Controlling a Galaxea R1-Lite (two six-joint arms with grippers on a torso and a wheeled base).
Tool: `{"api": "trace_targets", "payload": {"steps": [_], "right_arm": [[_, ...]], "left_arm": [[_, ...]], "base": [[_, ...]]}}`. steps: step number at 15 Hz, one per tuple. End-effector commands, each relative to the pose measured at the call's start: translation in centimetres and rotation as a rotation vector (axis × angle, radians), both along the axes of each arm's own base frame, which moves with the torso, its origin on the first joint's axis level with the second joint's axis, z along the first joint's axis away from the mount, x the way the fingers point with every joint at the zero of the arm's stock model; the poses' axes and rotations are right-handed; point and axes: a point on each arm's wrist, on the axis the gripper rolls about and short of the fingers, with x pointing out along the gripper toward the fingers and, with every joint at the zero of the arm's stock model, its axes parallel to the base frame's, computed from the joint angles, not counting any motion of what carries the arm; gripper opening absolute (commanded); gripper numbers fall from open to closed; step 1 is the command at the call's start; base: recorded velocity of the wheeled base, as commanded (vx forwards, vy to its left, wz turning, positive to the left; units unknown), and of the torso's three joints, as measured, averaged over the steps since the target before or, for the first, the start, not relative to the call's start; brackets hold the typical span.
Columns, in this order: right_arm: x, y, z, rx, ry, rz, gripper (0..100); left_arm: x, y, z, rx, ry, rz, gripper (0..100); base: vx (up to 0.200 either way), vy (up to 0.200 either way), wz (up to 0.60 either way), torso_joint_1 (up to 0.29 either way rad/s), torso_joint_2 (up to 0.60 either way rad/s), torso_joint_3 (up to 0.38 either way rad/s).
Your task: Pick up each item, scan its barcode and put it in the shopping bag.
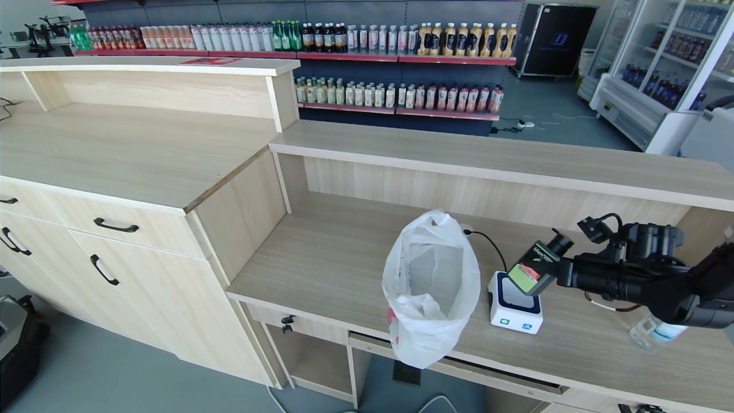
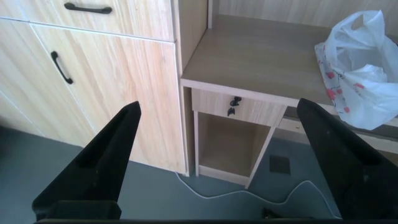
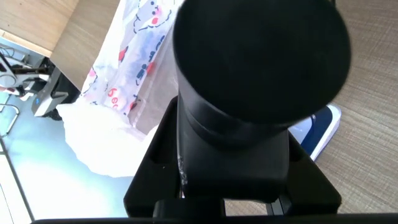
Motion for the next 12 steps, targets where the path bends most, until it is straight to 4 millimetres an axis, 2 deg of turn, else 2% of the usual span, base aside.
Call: {"api": "trace_targets", "payload": {"steps": [1,12], "right_arm": [[0.1,0.1,-0.3,0.001,0.006,0.003,0],[1.4,1.2,-0.5,-0.002,-0.012,0.038,0]], "left_arm": [[0.0,0.0,0.0,0.0,0.0,0.0,100],[0.0,0.0,0.0,0.0,0.0,0.0,100]], "base": [[0.0,0.0,0.0,0.0,0.0,0.0],[0.0,0.0,0.0,0.0,0.0,0.0]]}}
